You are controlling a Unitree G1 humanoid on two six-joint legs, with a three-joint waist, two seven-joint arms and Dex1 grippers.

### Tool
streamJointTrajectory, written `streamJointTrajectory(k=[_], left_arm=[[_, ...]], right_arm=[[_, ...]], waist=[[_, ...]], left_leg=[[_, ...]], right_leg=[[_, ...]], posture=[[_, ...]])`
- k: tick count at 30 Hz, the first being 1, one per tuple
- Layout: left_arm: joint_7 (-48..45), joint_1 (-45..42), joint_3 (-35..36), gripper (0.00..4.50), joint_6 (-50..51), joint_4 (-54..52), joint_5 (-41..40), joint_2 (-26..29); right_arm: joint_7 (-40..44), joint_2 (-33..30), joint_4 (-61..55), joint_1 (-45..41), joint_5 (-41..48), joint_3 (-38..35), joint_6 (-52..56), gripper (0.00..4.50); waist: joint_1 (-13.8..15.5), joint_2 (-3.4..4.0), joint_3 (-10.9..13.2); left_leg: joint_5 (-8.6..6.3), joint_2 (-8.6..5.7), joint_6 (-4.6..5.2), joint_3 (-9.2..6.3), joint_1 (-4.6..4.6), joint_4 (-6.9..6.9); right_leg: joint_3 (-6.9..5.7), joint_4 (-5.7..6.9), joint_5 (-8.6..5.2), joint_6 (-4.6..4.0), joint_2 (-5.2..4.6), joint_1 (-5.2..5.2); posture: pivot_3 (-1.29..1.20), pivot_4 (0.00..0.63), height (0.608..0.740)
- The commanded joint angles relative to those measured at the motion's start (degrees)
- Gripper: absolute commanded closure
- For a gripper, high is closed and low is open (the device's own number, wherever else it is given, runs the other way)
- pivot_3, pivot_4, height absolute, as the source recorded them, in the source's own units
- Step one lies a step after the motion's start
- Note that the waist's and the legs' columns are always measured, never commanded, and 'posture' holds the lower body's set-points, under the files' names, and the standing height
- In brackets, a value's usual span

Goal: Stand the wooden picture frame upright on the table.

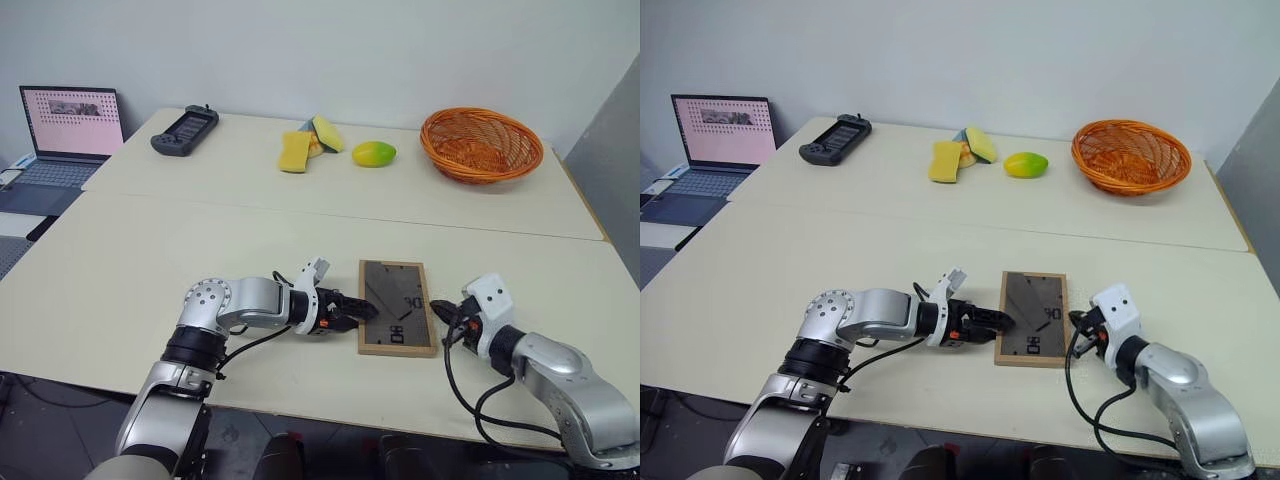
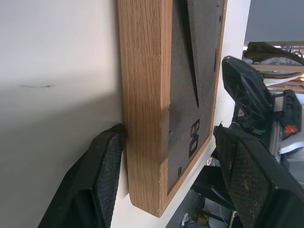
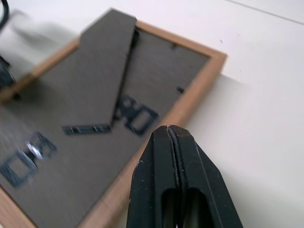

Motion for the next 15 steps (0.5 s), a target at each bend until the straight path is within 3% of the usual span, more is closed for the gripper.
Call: streamJointTrajectory(k=[1, 9, 15], left_arm=[[0.6, 0.7, -0.2, 1.33, -0.3, -0.1, 0.2, -0.2], [0.6, 1.0, 0.2, 1.33, -0.5, -0.4, 0.2, 0.0], [0.6, 0.9, 0.1, 1.33, -0.6, -0.4, 0.2, -0.2]], right_arm=[[-0.8, 0.2, -2.5, -0.4, 0.9, 0.4, 0.6, 4.50], [2.7, -8.0, 0.5, 2.3, -0.5, -5.0, -3.3, 4.50], [3.1, -8.2, 1.0, 5.0, -0.7, -3.2, -4.3, 4.50]], waist=[[0.0, 0.00, 0.0], [0.0, 0.01, 0.0], [-0.1, 0.01, 0.0]], left_leg=[[0.00, 0.00, 0.00, 0.00, -0.01, 0.00], [0.00, -0.01, 0.01, 0.00, -0.02, 0.00], [-0.01, -0.01, 0.01, 0.00, -0.02, 0.00]], right_leg=[[0.00, -0.01, 0.00, 0.00, 0.00, 0.00], [0.00, -0.03, 0.00, 0.00, 0.00, 0.00], [0.01, -0.03, -0.01, 0.01, 0.01, 0.00]], posture=[[0.00, 0.150, 0.740], [0.00, 0.150, 0.740], [0.00, 0.150, 0.740]])
